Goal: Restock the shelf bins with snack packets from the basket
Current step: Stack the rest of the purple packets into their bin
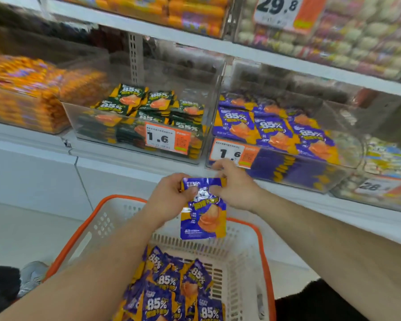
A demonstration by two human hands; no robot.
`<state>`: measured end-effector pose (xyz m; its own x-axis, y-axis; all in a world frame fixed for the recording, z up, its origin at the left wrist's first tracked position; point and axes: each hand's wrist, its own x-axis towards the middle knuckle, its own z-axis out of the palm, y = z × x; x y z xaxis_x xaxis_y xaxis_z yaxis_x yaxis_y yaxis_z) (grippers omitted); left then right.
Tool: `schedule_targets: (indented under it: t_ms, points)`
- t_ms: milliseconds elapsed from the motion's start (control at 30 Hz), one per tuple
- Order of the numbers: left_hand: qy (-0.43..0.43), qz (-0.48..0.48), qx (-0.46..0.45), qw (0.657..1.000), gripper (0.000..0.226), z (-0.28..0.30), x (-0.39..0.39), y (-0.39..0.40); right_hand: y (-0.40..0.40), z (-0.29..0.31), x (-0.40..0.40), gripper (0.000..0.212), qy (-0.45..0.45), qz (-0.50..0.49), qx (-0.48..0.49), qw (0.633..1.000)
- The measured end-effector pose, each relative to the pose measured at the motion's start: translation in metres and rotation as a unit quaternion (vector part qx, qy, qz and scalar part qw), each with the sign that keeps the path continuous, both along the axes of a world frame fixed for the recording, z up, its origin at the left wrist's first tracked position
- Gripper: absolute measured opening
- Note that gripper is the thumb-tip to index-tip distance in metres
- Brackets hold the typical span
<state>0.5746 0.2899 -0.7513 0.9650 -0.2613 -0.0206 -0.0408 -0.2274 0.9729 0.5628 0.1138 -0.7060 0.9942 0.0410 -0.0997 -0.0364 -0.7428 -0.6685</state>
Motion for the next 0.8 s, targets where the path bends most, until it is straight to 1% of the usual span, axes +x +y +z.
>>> schedule_targets:
  t_ms: [33, 100, 133, 167, 200, 233, 300, 367, 400, 467, 533, 600, 667, 700, 733, 800]
  points:
    - [0.000, 0.011, -0.034, 0.999, 0.013, 0.011, 0.001, -0.001, -0.003, 0.008, -0.003, 0.031, -0.045, -0.031, 0.022, 0.998]
    - [-0.003, 0.027, -0.081, 0.996, 0.010, 0.031, 0.003, -0.005, -0.012, 0.024, -0.009, 0.013, -0.144, -0.089, 0.041, 0.985]
    - [-0.006, 0.032, -0.099, 0.995, 0.008, 0.040, 0.003, -0.008, -0.018, 0.030, -0.011, 0.019, -0.181, -0.121, 0.047, 0.975]
    - [-0.012, 0.036, -0.115, 0.993, 0.006, 0.049, 0.003, -0.011, -0.024, 0.037, -0.014, 0.033, -0.210, -0.146, 0.051, 0.965]
    - [-0.019, 0.038, -0.125, 0.991, 0.006, 0.058, 0.003, -0.014, -0.029, 0.043, -0.017, 0.043, -0.226, -0.163, 0.056, 0.959]
    - [-0.026, 0.036, -0.132, 0.990, 0.006, 0.066, 0.003, -0.018, -0.033, 0.048, -0.020, 0.041, -0.236, -0.170, 0.075, 0.954]
    - [-0.038, 0.030, -0.140, 0.989, 0.007, 0.081, 0.003, -0.025, -0.038, 0.054, -0.025, 0.019, -0.226, -0.159, 0.155, 0.949]
    - [-0.042, 0.035, -0.152, 0.987, 0.006, 0.092, 0.006, -0.034, -0.039, 0.054, -0.032, 0.030, -0.204, -0.118, 0.234, 0.943]
    - [-0.042, 0.039, -0.158, 0.986, 0.006, 0.098, 0.008, -0.040, -0.040, 0.054, -0.035, 0.031, -0.202, -0.097, 0.241, 0.944]
    - [-0.031, 0.050, -0.185, 0.981, 0.004, 0.109, 0.011, -0.053, -0.040, 0.054, -0.039, 0.031, -0.206, -0.077, 0.224, 0.949]
    - [-0.019, 0.061, -0.217, 0.974, 0.008, 0.120, 0.014, -0.069, -0.043, 0.057, -0.038, 0.031, -0.212, -0.100, 0.219, 0.947]
    - [-0.018, 0.065, -0.231, 0.971, 0.014, 0.128, 0.020, -0.088, -0.049, 0.064, -0.034, 0.033, -0.217, -0.156, 0.255, 0.929]
    - [-0.028, 0.060, -0.217, 0.974, 0.013, 0.133, 0.028, -0.106, -0.059, 0.073, -0.028, 0.038, -0.222, -0.207, 0.306, 0.902]
    - [-0.039, 0.060, -0.196, 0.978, 0.018, 0.135, 0.033, -0.115, -0.068, 0.076, -0.024, 0.038, -0.230, -0.232, 0.313, 0.892]
    - [-0.063, 0.061, -0.163, 0.983, 0.024, 0.136, 0.038, -0.123, -0.077, 0.080, -0.019, 0.037, -0.237, -0.252, 0.311, 0.885]
    - [-0.157, 0.073, -0.072, 0.982, 0.029, 0.138, 0.045, -0.134, -0.097, 0.090, -0.008, 0.033, -0.250, -0.289, 0.283, 0.879]
